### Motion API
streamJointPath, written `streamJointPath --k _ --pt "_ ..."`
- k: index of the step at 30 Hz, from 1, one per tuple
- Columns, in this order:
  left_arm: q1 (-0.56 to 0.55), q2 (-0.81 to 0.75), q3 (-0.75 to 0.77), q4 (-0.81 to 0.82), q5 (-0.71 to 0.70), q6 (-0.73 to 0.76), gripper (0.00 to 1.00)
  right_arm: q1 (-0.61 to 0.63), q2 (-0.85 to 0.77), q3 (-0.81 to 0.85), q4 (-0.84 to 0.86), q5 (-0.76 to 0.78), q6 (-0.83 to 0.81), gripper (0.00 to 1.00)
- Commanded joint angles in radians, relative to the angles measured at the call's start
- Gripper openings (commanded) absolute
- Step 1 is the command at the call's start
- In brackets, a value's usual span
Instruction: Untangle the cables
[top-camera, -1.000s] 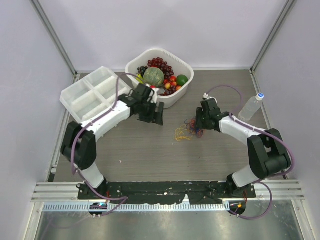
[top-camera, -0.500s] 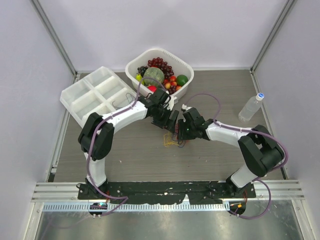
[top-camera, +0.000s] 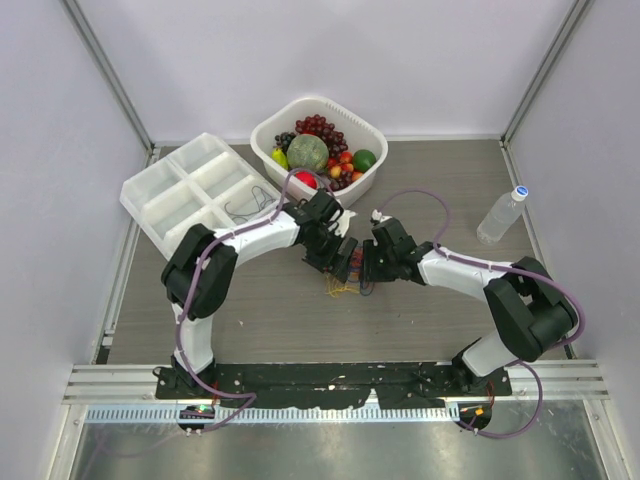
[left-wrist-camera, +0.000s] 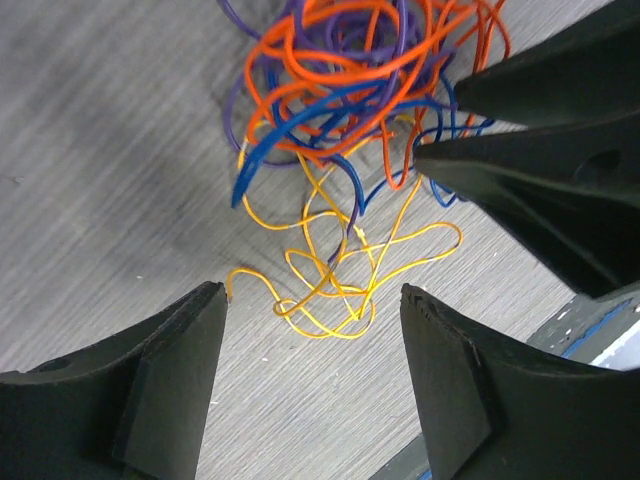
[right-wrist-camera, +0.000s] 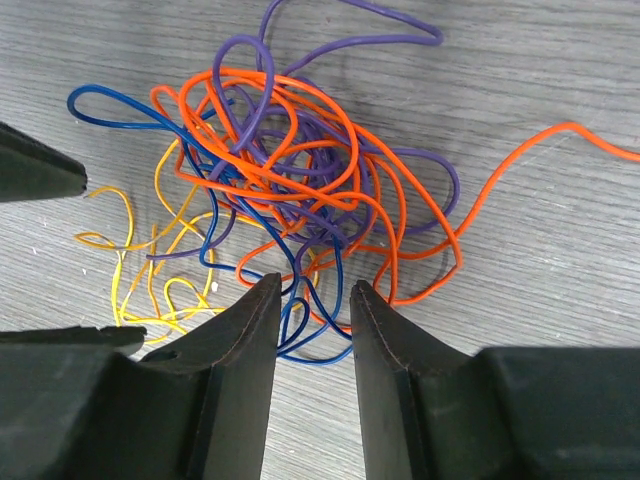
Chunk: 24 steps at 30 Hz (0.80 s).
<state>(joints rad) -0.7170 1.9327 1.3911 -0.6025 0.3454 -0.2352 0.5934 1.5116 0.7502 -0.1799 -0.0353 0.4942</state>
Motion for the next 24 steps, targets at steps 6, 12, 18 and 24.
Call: streamJointPath --k 6,12,18,24 --pt "-0.021 0.020 0.031 -0.003 -0.069 0.030 0.46 -0.004 -0.050 -0.021 0.025 0.032 0.052 0.39" --pt "-0.021 -0.096 -0.061 -0.026 -0.190 0.030 0.01 -0.058 -0.030 -0.025 0.003 0.140 0.098 0.39" --pt "-0.019 -0.317 -0.167 -0.111 -0.432 0.028 0.00 -0.115 0.013 -0.002 -0.081 0.232 0.130 0.38" --pt "-0.012 -0.491 -0.202 -0.158 -0.566 -0.006 0.00 -0.141 0.032 -0.003 -0.108 0.262 0.118 0.39"
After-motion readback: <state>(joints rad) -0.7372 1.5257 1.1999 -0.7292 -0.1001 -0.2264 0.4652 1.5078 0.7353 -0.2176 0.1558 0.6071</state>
